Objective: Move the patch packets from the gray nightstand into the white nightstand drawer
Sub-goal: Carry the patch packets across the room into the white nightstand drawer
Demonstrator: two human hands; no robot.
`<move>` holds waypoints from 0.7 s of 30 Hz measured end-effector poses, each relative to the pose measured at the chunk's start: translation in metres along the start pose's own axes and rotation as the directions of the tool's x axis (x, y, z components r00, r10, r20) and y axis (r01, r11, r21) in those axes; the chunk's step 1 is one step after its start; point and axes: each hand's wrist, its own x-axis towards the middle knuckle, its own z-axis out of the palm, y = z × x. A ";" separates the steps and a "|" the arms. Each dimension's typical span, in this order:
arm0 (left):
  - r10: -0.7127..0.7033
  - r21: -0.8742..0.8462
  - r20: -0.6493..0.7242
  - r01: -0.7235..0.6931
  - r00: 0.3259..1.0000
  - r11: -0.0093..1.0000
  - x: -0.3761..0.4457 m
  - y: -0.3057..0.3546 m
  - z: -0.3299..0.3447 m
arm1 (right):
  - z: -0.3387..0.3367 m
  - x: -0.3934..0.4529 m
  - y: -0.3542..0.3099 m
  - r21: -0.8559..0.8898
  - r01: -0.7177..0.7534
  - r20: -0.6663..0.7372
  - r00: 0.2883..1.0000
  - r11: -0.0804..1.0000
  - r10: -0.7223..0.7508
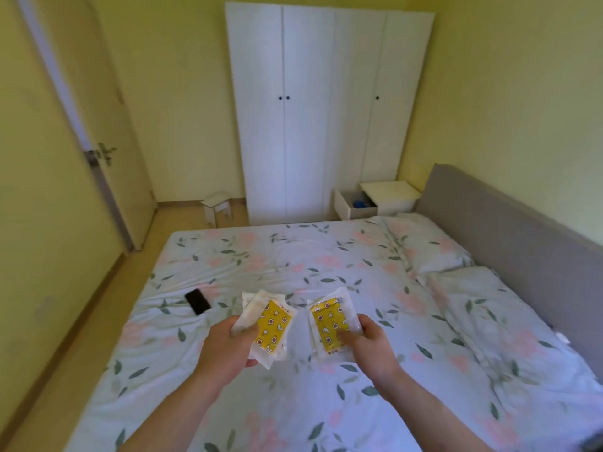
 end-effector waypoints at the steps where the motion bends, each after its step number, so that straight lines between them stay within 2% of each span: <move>1: 0.002 0.000 -0.014 -0.002 1.000 1.000 0.008 0.000 -0.020 | 0.021 0.006 -0.007 0.005 0.007 0.023 1.000 1.000 -0.007; 10: -0.039 0.022 -0.170 0.043 0.985 0.999 0.097 0.001 -0.210 | 0.236 0.070 -0.062 0.070 0.031 0.169 0.985 0.997 -0.043; 17: -0.132 -0.101 -0.316 0.105 0.939 0.989 0.145 -0.029 -0.383 | 0.426 0.091 -0.114 0.007 0.076 0.339 0.938 0.997 -0.074; 21: -0.173 -0.192 -0.341 0.111 0.924 0.975 0.177 -0.054 -0.473 | 0.529 0.098 -0.134 -0.020 0.114 0.372 0.923 0.993 -0.099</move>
